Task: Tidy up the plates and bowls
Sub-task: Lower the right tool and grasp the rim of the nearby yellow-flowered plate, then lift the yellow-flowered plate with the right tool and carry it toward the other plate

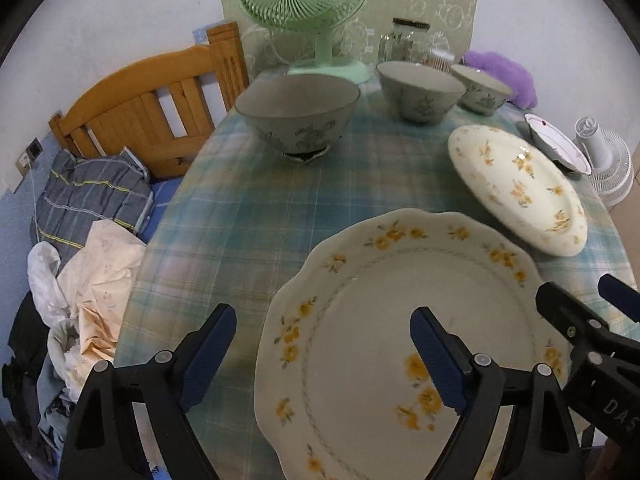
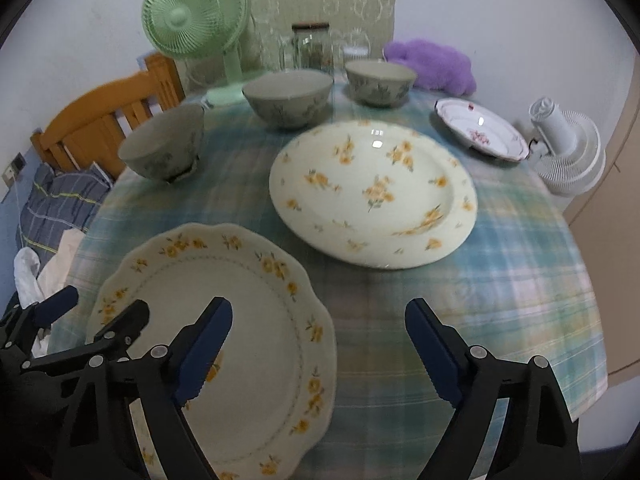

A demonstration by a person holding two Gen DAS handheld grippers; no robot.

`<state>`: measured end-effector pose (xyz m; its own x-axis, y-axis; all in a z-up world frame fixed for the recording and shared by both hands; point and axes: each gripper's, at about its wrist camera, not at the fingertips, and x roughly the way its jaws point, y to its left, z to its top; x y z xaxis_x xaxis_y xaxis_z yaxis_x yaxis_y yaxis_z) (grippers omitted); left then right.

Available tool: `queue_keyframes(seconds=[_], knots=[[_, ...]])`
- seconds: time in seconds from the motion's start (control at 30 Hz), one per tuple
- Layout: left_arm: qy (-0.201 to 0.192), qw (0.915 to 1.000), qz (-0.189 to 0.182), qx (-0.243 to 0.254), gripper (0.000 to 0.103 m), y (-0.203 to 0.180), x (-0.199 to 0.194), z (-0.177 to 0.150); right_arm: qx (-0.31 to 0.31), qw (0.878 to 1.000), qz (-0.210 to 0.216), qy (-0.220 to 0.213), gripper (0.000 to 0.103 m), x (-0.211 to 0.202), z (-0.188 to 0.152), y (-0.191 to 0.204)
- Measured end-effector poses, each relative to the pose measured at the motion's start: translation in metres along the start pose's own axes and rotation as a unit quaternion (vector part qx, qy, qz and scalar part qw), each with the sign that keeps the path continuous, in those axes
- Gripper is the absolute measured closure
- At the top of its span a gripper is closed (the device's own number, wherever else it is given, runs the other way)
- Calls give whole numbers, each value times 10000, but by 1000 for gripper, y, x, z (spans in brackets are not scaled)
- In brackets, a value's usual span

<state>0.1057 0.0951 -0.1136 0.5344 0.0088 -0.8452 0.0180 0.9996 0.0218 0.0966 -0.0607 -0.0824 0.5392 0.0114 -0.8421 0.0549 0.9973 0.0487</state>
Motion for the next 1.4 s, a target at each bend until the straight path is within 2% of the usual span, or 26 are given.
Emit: queue_keyframes(seconds=[0.27,0.37,0.53,0.73,1.03,1.13,1.4], knots=[[425,9984,-345,138,24,3,29,-3,143,9981,-63,598,25,35,-9,9],[451,9978,-443,199,28,3,33,-3,179,9973,-65,710,30,42,-12,11],[422,9974,-502,282,29,5,34,0,171,9961,-73,857,37,51,-15,16],[474,9961,-657,355,30,7,38,5,257,9957,-171,875,38,53,-13,20],[883,9922,-789,390,30,4,37,13,266,9931,-273,1105,38,49,-9,20],[809,9928,-776,431,30,1,27,19,223,9938,-349,1034,38,39,-5,18],[534,9955,-656,435,30,-16,10,32,199,9965,-220,777,38,25,15,-1]])
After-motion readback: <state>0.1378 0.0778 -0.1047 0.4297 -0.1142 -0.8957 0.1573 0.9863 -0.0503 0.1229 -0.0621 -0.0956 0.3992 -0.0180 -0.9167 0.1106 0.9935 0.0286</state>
